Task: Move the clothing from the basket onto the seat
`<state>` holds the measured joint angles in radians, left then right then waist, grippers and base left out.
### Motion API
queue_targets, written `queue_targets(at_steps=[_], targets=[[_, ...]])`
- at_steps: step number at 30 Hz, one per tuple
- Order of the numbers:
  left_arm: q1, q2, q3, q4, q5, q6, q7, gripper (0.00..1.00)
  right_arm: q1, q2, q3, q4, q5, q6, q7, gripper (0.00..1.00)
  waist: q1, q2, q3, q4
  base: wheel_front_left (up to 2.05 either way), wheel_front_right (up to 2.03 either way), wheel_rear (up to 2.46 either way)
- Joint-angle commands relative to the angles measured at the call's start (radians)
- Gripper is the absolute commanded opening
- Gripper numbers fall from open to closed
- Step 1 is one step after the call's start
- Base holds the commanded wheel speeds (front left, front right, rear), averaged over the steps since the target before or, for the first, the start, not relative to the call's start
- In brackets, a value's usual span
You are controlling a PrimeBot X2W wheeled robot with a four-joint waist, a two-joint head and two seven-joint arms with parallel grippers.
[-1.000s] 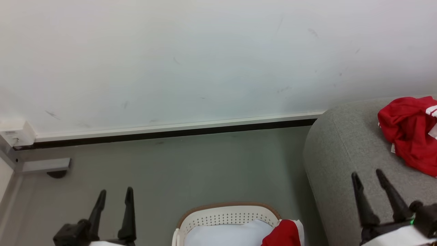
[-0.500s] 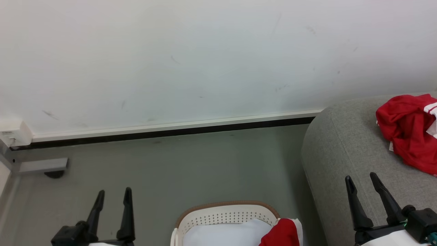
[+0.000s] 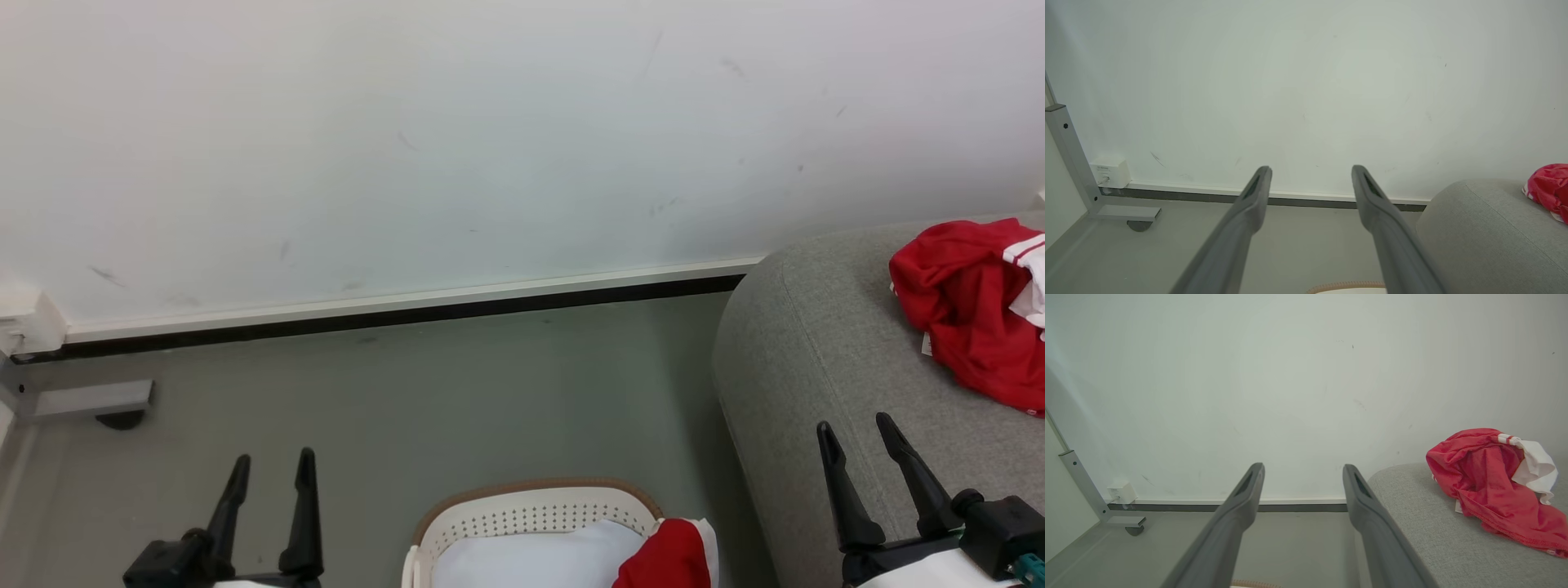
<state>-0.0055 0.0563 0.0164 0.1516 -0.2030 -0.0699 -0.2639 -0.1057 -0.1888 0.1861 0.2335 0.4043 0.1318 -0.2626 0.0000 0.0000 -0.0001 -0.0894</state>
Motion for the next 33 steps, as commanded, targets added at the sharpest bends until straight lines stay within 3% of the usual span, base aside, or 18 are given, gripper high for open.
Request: queue_targets(at_steps=[1, 20, 33], targets=[[-0.006, 0.000, 0.003, 0.001, 0.010, -0.001, -0.001, 1.00, -0.013, -0.005, 0.000, 0.006, -0.005, -0.002, -0.003, 1.00, 0.0000, 0.0000, 0.000, -0.001, 0.00, 0.00, 0.00], [-0.007, -0.004, 0.003, -0.002, 0.006, -0.006, -0.001, 1.00, -0.018, -0.013, 0.004, 0.008, 0.005, -0.002, -0.003, 1.00, 0.0000, 0.0000, 0.007, -0.018, 0.00, 0.00, 0.00], [-0.027, -0.004, -0.030, 0.012, 0.007, -0.029, -0.001, 1.00, -0.042, -0.026, -0.003, 0.009, -0.002, -0.002, -0.003, 1.00, 0.0000, 0.0000, 0.034, -0.082, 0.00, 0.00, 0.00]])
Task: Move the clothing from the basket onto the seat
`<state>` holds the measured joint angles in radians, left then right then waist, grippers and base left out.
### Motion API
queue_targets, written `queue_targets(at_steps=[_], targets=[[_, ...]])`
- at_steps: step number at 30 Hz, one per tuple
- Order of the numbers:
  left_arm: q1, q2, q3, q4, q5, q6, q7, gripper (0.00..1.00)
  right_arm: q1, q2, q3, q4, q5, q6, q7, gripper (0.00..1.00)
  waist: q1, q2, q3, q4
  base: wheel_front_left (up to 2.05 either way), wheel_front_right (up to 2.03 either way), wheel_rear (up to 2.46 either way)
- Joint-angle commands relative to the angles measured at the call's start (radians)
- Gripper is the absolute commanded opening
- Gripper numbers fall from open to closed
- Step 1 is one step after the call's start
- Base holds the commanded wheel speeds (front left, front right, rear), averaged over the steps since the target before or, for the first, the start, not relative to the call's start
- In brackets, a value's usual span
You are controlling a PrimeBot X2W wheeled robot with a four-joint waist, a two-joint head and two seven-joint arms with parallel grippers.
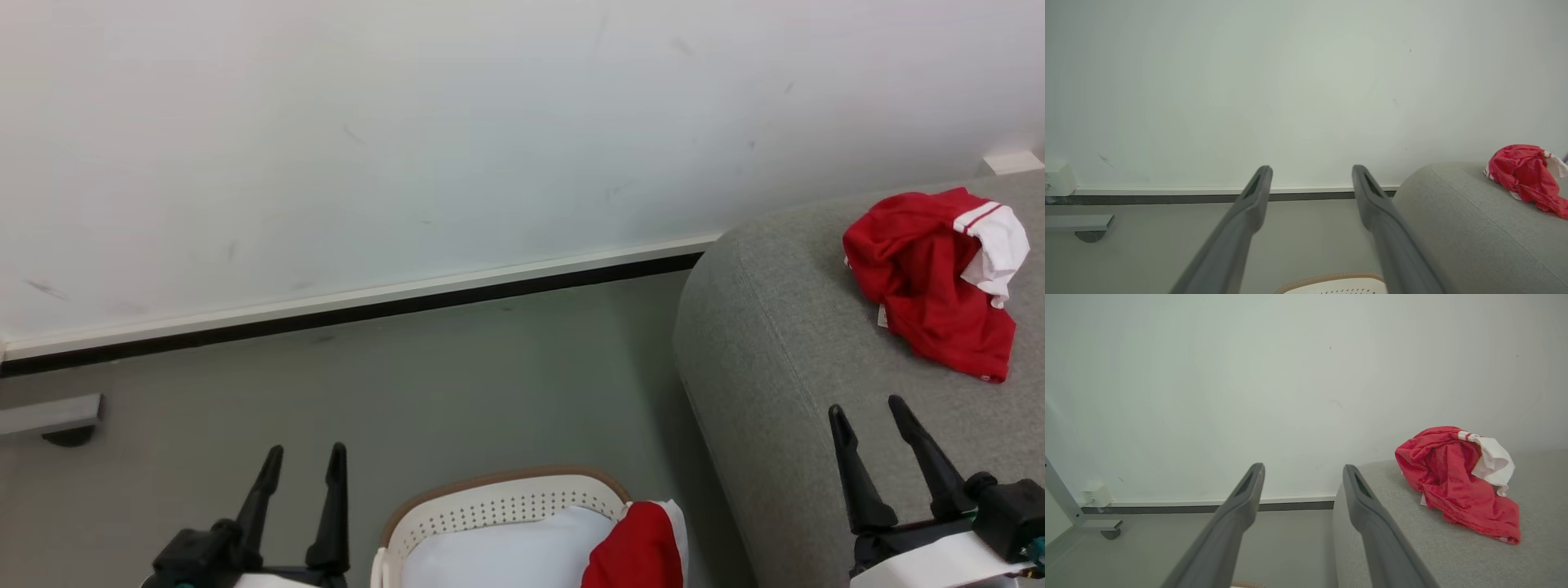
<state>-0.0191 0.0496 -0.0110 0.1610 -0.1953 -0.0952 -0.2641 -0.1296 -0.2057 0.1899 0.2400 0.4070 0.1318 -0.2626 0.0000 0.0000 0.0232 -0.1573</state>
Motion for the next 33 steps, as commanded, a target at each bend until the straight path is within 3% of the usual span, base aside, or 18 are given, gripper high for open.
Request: queue_targets(at_steps=[1, 8, 20, 27, 33], targets=[[-0.019, 0.003, -0.010, 0.006, 0.000, -0.009, -0.001, 1.00, -0.021, -0.012, -0.009, 0.002, -0.006, -0.002, -0.003, 1.00, 0.0000, 0.0000, 0.019, -0.022, 0.00, 0.00, 0.00], [-0.098, 0.003, -0.091, 0.068, 0.019, -0.027, 0.000, 1.00, -0.052, -0.030, -0.066, -0.005, -0.010, -0.002, -0.003, 1.00, 0.0000, 0.0000, 0.091, -0.072, 0.00, 0.00, 0.00], [-0.233, 0.046, -0.260, 0.318, -0.016, -0.035, 0.040, 1.00, -0.074, -0.015, -0.140, -0.002, 0.002, -0.002, -0.002, 1.00, 0.0000, 0.0000, 0.198, -0.173, 0.00, 0.00, 0.00], [-0.332, 0.115, -0.467, 0.464, -0.128, -0.034, 0.129, 1.00, -0.105, 0.003, -0.158, -0.028, -0.008, -0.002, -0.002, 1.00, 0.0000, 0.0000, 0.287, -0.215, 0.00, 0.00, 0.00], [-0.420, 0.152, -0.638, 0.561, -0.292, -0.034, 0.241, 1.00, -0.151, 0.017, -0.170, -0.045, -0.014, -0.002, -0.002, 1.00, 0.0000, 0.0000, 0.380, -0.245, 0.00, 0.00, 0.00]])
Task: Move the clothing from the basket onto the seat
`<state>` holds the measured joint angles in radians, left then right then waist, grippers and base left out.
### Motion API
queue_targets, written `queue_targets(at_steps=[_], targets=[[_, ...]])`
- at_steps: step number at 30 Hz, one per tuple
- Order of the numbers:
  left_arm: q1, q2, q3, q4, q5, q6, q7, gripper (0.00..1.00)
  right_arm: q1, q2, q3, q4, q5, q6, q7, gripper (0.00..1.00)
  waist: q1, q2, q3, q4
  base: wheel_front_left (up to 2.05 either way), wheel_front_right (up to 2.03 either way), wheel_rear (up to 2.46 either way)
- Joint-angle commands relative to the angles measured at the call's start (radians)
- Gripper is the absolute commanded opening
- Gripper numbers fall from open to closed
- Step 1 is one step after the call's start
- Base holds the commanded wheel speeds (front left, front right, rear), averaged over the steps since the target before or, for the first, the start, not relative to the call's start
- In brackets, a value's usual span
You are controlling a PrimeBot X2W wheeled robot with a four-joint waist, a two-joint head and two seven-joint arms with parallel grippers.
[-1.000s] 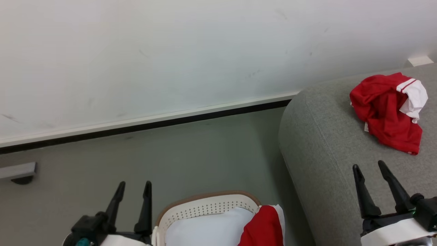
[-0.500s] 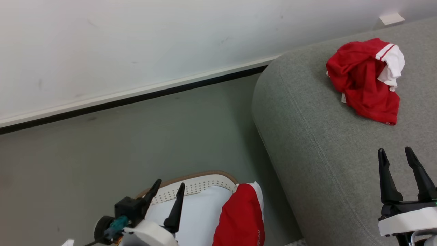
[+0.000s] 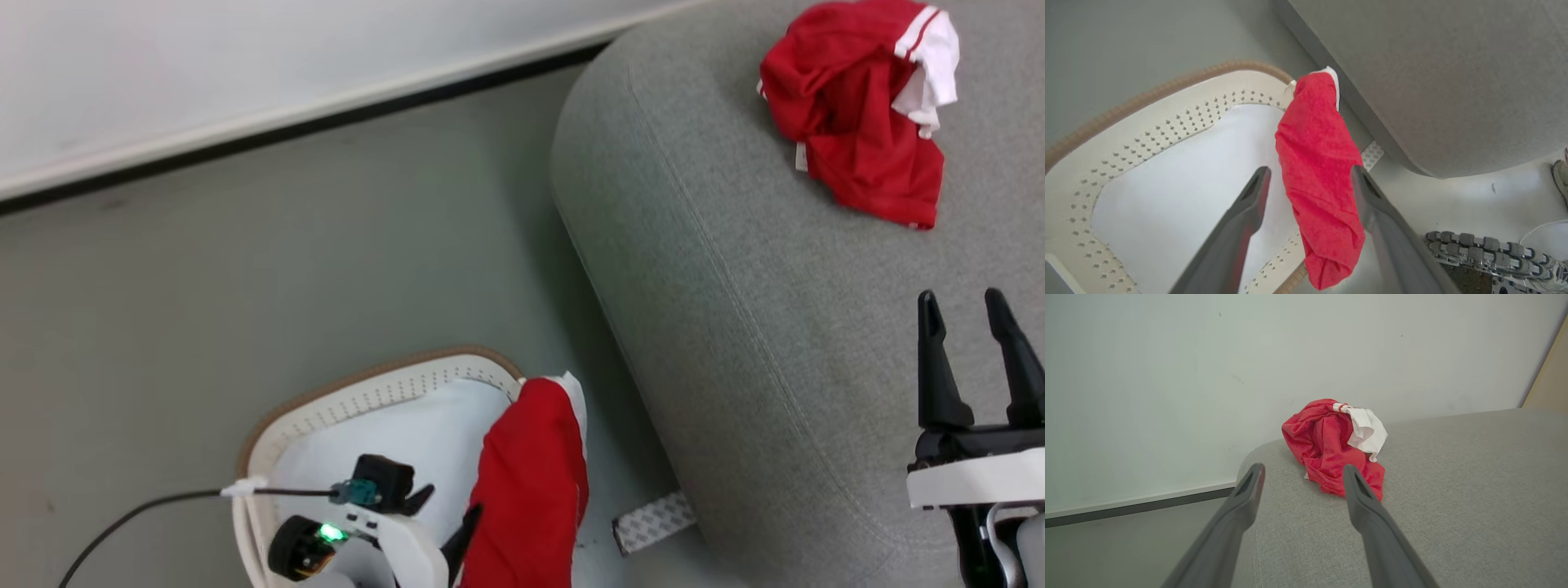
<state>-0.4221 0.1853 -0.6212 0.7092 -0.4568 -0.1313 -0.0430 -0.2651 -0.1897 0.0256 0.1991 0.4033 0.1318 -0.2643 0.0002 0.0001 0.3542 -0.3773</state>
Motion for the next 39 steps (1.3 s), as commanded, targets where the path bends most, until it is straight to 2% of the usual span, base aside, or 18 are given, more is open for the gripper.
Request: queue_targets(at_steps=[1, 2, 3, 8, 16, 27, 28, 29, 31, 39], targets=[[-0.032, 0.024, -0.062, 0.022, -0.067, 0.002, 0.046, 1.00, -0.026, 0.004, -0.009, -0.007, -0.010, -0.002, 0.000, 1.00, -0.0002, -0.0001, 0.064, -0.030, 0.00, 0.00, 0.00], [-0.045, 0.035, -0.104, 0.027, -0.092, 0.002, 0.077, 1.00, -0.033, 0.006, -0.012, -0.010, -0.010, -0.002, 0.000, 1.00, -0.0002, -0.0001, 0.078, -0.035, 0.00, 0.00, 0.00], [-0.045, 0.035, -0.104, 0.027, -0.092, 0.002, 0.077, 1.00, -0.033, 0.006, -0.012, -0.010, -0.010, -0.002, 0.000, 1.00, -0.0002, -0.0001, 0.078, -0.035, 0.00, 0.00, 0.00], [-0.106, 0.082, -0.228, 0.037, -0.270, 0.002, 0.182, 1.00, -0.066, 0.018, -0.020, -0.025, -0.016, -0.002, 0.000, 1.00, -0.0002, -0.0001, 0.149, -0.051, 0.00, 0.00, 0.00], [-0.182, 0.133, -0.354, 0.054, -0.494, 0.002, 0.323, 1.00, -0.122, 0.035, -0.005, -0.040, -0.021, -0.002, 0.000, 1.00, -0.0002, -0.0001, 0.253, -0.086, 0.00, 0.00, 0.00], [-0.276, 0.195, -0.474, 0.030, -0.659, 0.002, 0.395, 1.00, -0.151, 0.078, 0.020, -0.032, -0.006, -0.002, 0.000, 1.00, -0.0002, -0.0001, 0.353, -0.142, 0.00, 0.00, 0.00], [-0.283, 0.199, -0.483, 0.032, -0.667, 0.002, 0.392, 0.84, -0.152, 0.081, 0.020, -0.033, -0.006, -0.002, 0.000, 1.00, -0.0002, -0.0001, 0.359, -0.145, 0.00, 0.00, 0.00], [-0.290, 0.200, -0.494, 0.029, -0.670, 0.002, 0.389, 0.50, -0.153, 0.084, 0.019, -0.033, -0.006, -0.002, 0.000, 1.00, -0.0002, -0.0001, 0.363, -0.148, 0.00, 0.00, 0.00], [-0.304, 0.203, -0.511, 0.022, -0.679, 0.002, 0.376, 0.00, -0.156, 0.086, 0.018, -0.032, -0.006, -0.002, 0.000, 1.00, -0.0002, -0.0001, 0.369, -0.150, 0.00, 0.00, 0.00], [-0.334, 0.209, -0.579, 0.025, -0.730, 0.002, 0.334, 0.00, -0.166, 0.088, 0.020, -0.020, -0.019, -0.002, 0.000, 1.00, -0.0002, -0.0001, 0.358, -0.139, 0.00, 0.00, 0.00]])
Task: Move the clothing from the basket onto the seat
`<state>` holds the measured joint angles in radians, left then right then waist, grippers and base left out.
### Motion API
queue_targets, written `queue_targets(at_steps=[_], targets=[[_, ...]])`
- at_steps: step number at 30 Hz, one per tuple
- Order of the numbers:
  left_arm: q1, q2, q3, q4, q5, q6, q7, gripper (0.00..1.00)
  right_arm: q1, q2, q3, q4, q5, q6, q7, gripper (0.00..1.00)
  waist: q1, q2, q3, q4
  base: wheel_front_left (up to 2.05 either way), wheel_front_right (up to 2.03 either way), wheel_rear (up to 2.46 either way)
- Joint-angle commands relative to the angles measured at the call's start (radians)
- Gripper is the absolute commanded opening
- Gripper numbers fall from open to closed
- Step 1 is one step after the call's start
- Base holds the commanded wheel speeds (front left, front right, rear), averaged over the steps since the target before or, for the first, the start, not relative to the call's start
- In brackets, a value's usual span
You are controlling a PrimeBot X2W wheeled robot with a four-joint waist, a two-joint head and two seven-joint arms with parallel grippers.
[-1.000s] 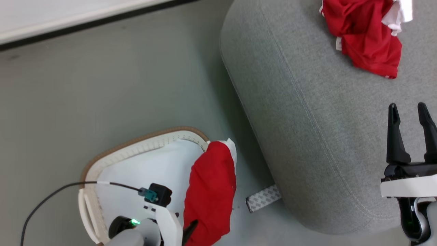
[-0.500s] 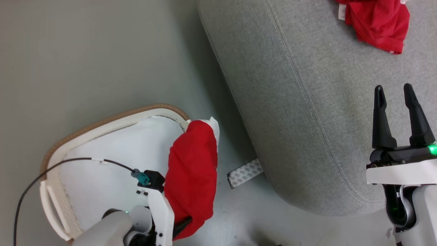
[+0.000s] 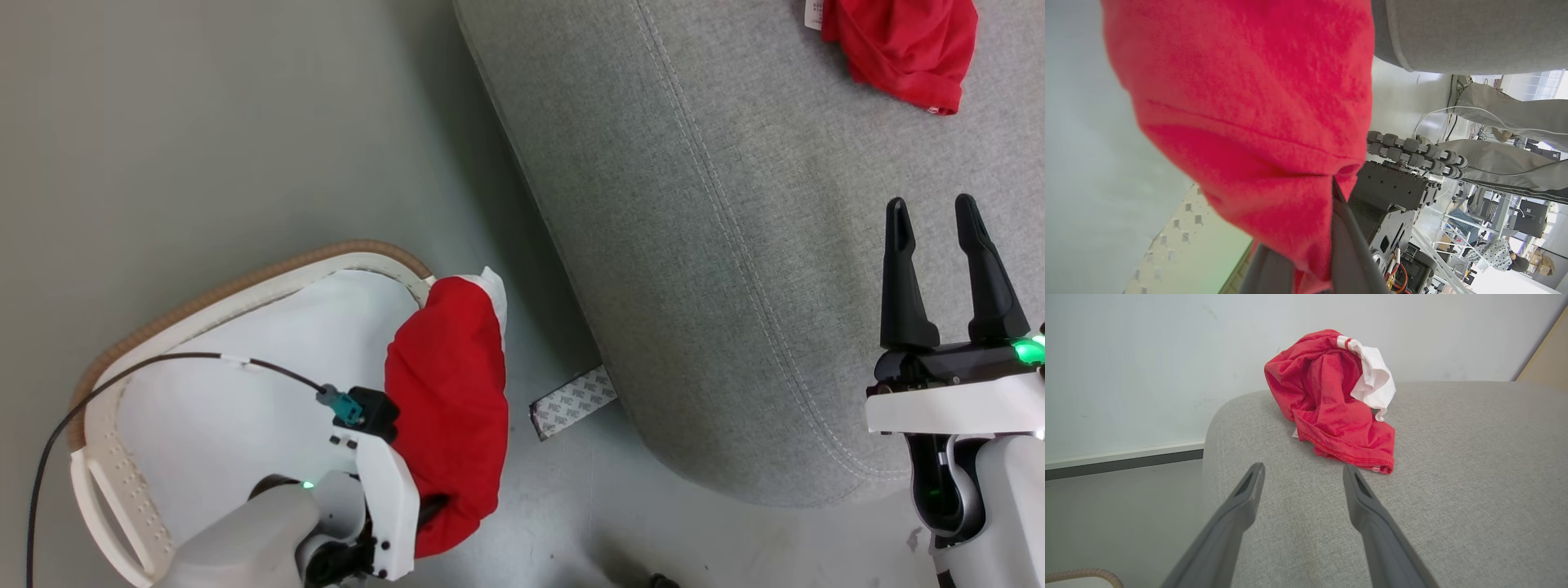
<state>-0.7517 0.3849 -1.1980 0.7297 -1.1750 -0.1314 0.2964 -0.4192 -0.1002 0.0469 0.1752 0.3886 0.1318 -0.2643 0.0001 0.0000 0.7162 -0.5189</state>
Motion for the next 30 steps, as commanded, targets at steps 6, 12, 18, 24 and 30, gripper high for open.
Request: queue_targets(at_steps=[6, 12, 18, 24, 30], targets=[[-0.016, -0.006, -0.038, 0.007, -0.031, 0.002, -0.049, 0.00, -0.005, -0.017, -0.006, 0.008, -0.008, -0.002, 0.000, 1.00, -0.0001, 0.0000, -0.038, 0.024, 0.00, 0.00, 0.00], [0.005, -0.032, -0.062, -0.003, -0.044, 0.002, -0.111, 0.00, 0.010, -0.034, -0.008, 0.012, -0.015, -0.002, 0.000, 1.00, -0.0001, 0.0000, -0.121, 0.056, 0.00, 0.00, 0.00], [0.023, -0.063, -0.075, -0.017, -0.040, 0.002, -0.195, 0.00, 0.028, -0.057, -0.006, 0.020, -0.024, -0.002, 0.000, 1.00, -0.0001, 0.0000, -0.222, 0.101, 0.00, 0.00, 0.00], [0.040, -0.089, -0.080, -0.041, -0.053, 0.002, -0.288, 0.00, 0.047, -0.086, 0.000, 0.033, -0.027, -0.002, 0.000, 1.00, -0.0001, 0.0000, -0.325, 0.159, 0.00, 0.00, 0.00], [0.052, -0.108, -0.083, -0.067, -0.002, 0.002, -0.367, 0.00, 0.066, -0.114, 0.018, 0.051, -0.023, -0.002, 0.000, 1.00, -0.0001, 0.0000, -0.434, 0.222, 0.00, 0.00, 0.00]])
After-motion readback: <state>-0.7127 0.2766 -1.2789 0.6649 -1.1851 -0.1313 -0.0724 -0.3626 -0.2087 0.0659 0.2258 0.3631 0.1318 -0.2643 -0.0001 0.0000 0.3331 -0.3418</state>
